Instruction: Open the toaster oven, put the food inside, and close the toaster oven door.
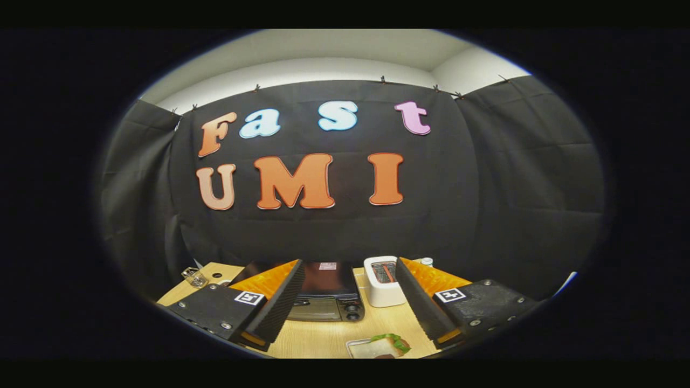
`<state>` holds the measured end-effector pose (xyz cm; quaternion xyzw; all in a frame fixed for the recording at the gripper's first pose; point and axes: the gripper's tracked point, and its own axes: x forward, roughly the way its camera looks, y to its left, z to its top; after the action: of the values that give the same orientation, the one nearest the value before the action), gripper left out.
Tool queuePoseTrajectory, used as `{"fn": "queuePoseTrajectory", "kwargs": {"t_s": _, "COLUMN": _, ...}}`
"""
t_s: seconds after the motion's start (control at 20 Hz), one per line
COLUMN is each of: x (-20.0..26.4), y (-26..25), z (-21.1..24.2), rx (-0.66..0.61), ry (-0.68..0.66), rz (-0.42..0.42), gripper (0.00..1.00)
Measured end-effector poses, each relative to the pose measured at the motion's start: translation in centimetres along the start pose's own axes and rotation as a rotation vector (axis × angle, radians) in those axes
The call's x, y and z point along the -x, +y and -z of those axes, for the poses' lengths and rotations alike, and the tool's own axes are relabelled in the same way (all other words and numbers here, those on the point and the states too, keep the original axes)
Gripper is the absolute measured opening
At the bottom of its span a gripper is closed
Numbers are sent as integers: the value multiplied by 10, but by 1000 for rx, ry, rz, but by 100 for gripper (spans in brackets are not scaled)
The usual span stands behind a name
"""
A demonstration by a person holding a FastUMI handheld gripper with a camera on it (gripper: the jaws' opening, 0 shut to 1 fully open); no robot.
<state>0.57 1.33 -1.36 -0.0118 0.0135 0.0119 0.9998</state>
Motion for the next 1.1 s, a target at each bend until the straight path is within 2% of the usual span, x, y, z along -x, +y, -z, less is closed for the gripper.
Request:
{"fn": "queuePoseTrajectory", "kwargs": {"t_s": 0.1, "x": -3, "y": 7, "z": 4, "rx": -7, "ry": 0, "rz": -3, "gripper": 99}}
{"fn": "queuePoseTrajectory", "kwargs": {"t_s": 0.25, "x": -10, "y": 37, "z": 20, "rx": -1, "ry": 28, "rz": -56, "gripper": 99}}
{"fn": "queuePoseTrajectory", "kwargs": {"t_s": 0.5, "x": -31, "y": 81, "z": 50, "rx": 48, "ry": 70, "rz": -108, "gripper": 99}}
{"fn": "queuePoseTrajectory", "kwargs": {"t_s": 0.7, "x": -55, "y": 116, "z": 75, "rx": 38, "ry": 104, "rz": -140, "gripper": 99}}
{"fn": "queuePoseTrajectory", "kwargs": {"t_s": 0.95, "x": -88, "y": 142, "z": 120, "rx": 54, "ry": 193, "rz": -122, "gripper": 99}}
{"fn": "queuePoseTrajectory", "kwargs": {"t_s": 1.1, "x": -105, "y": 144, "z": 149, "rx": 115, "ry": 237, "rz": -91, "gripper": 99}}
